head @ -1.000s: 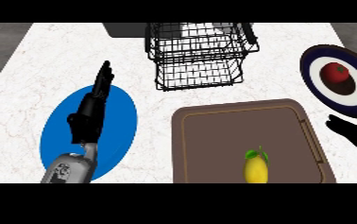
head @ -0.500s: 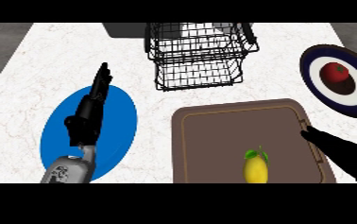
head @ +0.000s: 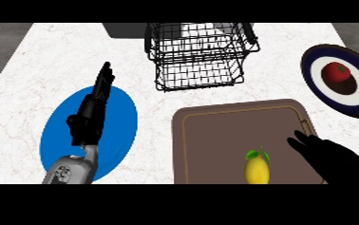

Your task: Pick the lemon from the tray and place it in the tiered basket

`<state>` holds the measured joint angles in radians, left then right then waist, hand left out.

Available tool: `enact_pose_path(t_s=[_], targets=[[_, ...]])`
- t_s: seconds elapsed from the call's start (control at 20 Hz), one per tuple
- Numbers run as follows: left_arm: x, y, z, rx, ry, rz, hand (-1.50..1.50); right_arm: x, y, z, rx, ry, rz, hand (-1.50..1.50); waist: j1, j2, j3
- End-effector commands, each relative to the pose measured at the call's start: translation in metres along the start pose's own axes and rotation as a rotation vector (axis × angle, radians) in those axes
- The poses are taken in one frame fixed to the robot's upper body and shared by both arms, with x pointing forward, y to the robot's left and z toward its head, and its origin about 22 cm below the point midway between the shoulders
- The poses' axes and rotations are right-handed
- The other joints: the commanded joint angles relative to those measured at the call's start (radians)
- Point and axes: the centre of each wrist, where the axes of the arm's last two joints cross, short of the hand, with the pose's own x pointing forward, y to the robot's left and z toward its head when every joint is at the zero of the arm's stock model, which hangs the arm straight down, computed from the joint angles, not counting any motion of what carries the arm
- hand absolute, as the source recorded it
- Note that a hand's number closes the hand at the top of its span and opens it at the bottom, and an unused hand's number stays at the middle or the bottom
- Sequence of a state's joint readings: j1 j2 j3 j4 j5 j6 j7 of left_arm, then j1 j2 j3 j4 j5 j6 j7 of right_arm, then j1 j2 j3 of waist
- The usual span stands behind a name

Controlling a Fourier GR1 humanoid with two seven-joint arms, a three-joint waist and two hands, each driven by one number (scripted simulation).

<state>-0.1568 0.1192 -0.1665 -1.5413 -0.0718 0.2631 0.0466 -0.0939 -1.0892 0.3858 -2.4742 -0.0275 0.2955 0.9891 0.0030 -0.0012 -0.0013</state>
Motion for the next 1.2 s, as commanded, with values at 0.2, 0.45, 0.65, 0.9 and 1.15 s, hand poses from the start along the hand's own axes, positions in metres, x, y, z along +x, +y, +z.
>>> enact_pose_path(t_s=[0.2, 0.45, 0.65, 0.9, 1.15], targets=[[0.009, -0.023, 0.010, -0.006, -0.019, 0.015, 0.00, 0.016, 0.006, -0.003, -0.010, -0.024, 0.185, -1.50, 0.009, 0.000, 0.000], [-0.001, -0.007, 0.000, -0.005, 0.002, -0.001, 0.00, 0.019, 0.031, -0.008, -0.069, -0.023, 0.182, -1.50, -0.005, -0.001, 0.001], [0.012, 0.012, 0.005, 0.002, 0.001, -0.009, 0.00, 0.020, 0.029, -0.007, -0.079, 0.056, 0.169, -1.50, -0.002, -0.003, 0.001], [0.010, 0.018, -0.007, 0.003, 0.002, 0.004, 0.00, -0.004, 0.042, -0.039, -0.045, 0.077, 0.162, -1.50, -0.005, 0.000, 0.002], [-0.010, -0.003, 0.001, 0.011, -0.006, -0.015, 0.00, -0.004, 0.057, -0.033, 0.002, 0.060, 0.129, -1.50, -0.010, 0.000, 0.001]])
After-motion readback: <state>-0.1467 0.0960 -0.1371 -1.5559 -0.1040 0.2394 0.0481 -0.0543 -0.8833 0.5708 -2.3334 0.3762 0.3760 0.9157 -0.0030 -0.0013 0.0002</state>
